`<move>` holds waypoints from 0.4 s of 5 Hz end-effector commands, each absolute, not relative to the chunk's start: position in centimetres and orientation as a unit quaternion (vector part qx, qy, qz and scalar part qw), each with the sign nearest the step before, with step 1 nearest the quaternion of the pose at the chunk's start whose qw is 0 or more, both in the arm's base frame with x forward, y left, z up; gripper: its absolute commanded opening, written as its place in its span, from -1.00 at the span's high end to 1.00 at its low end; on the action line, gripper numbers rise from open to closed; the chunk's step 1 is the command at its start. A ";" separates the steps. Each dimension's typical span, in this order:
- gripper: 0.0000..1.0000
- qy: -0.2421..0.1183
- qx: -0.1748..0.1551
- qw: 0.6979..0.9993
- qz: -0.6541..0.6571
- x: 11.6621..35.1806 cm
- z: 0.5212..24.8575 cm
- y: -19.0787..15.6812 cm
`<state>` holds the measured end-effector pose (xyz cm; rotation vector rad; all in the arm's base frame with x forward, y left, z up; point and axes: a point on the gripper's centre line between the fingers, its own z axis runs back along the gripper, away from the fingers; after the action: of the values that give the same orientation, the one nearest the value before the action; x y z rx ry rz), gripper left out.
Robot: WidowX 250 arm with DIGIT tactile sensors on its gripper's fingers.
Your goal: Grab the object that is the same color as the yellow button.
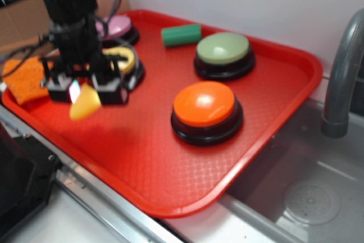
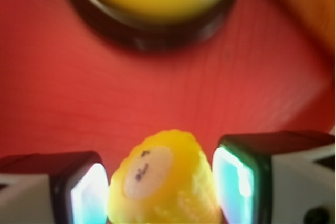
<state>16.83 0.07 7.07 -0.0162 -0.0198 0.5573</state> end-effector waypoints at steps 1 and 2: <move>1.00 -0.064 -0.017 0.994 0.089 18.6 14.9 0.9; 1.00 -0.100 0.005 0.993 0.065 19.9 16.4 0.2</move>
<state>19.61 0.33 15.21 0.0035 -0.1434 0.1466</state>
